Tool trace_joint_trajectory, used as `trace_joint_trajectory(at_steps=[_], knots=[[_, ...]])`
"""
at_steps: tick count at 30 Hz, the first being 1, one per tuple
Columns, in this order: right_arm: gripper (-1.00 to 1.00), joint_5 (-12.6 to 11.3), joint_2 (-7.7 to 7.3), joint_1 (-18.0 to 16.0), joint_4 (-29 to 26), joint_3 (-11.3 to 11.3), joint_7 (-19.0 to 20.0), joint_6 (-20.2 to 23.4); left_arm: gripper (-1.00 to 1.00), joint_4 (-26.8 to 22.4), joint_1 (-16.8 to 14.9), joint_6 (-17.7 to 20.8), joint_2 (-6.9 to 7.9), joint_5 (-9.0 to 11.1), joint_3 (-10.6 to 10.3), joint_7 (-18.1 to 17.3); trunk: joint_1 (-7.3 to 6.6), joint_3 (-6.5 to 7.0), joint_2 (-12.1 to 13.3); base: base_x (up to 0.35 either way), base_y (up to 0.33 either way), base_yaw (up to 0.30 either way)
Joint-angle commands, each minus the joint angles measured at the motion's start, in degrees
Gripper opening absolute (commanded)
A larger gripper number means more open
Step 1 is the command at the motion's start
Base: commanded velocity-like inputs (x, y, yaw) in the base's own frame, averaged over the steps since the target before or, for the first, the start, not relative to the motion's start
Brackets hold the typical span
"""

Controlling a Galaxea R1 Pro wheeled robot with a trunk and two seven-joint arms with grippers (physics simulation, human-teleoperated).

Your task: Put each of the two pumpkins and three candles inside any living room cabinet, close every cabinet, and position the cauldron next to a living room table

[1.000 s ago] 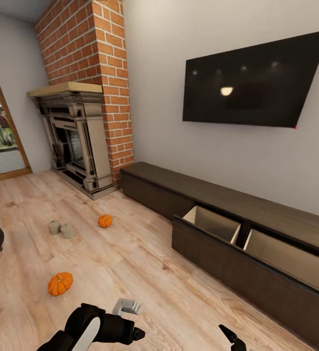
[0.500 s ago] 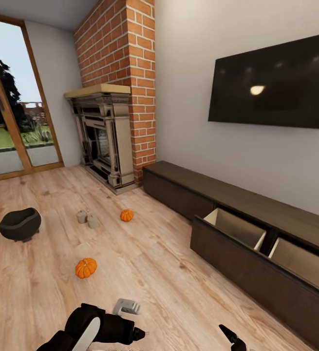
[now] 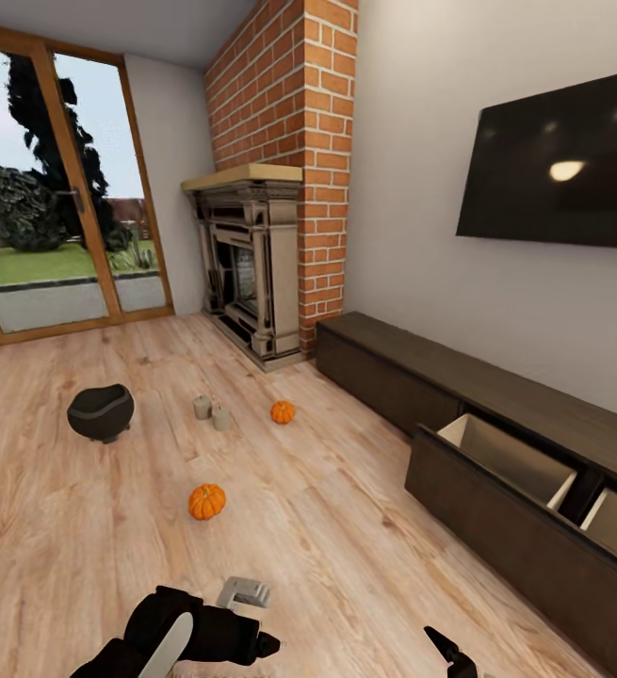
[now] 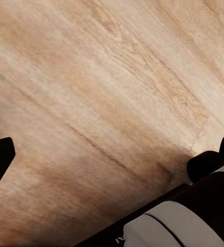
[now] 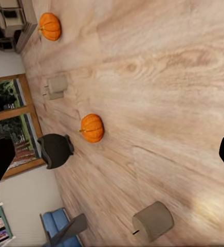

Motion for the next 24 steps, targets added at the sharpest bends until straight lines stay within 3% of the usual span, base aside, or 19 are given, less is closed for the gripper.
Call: trace_joint_trajectory(at_steps=[1, 8, 11, 15, 20, 24], knots=[[1.00, -0.59, -0.06, -0.01, 0.01, 0.29, 0.09, 0.07, 1.00, -0.02, -0.06, 0.14, 0.03, -0.33, -0.02, -0.32, -0.01, -0.06, -0.02, 0.000, 0.000, 0.299], [1.00, -0.59, -0.06, -0.01, 0.01, 0.29, 0.09, -0.82, 1.00, 0.02, -0.10, 0.05, 0.25, -0.47, 0.49, -0.32, -0.01, -0.06, -0.02, 0.000, 0.000, 0.299], [1.00, -0.59, -0.06, -0.01, 0.01, 0.29, 0.09, -0.87, 1.00, -0.14, -0.11, 0.04, 0.98, -0.59, 0.78, -0.32, -0.01, -0.06, -0.02, 0.000, 0.000, 0.299], [1.00, -0.59, -0.06, -0.01, 0.01, 0.29, 0.07, -0.89, 1.00, -0.32, -0.18, 0.05, 2.29, -0.64, 3.47, -0.32, -0.67, 0.48, 1.18, 0.000, 0.000, 0.299], [1.00, -0.59, -0.06, -0.01, 0.03, 0.29, 0.01, -1.04, 1.00, -0.36, -0.28, 0.11, 2.77, -1.03, 6.74, -0.32, -1.77, 1.38, 3.18, 0.000, 0.000, 0.299], [1.00, -0.40, -0.05, -0.01, 0.02, 0.38, 0.01, -1.96, 1.00, 0.13, -1.47, 0.12, 2.89, -3.49, 7.99, -0.31, -2.65, 2.10, 4.79, 0.000, 0.000, 0.299]])
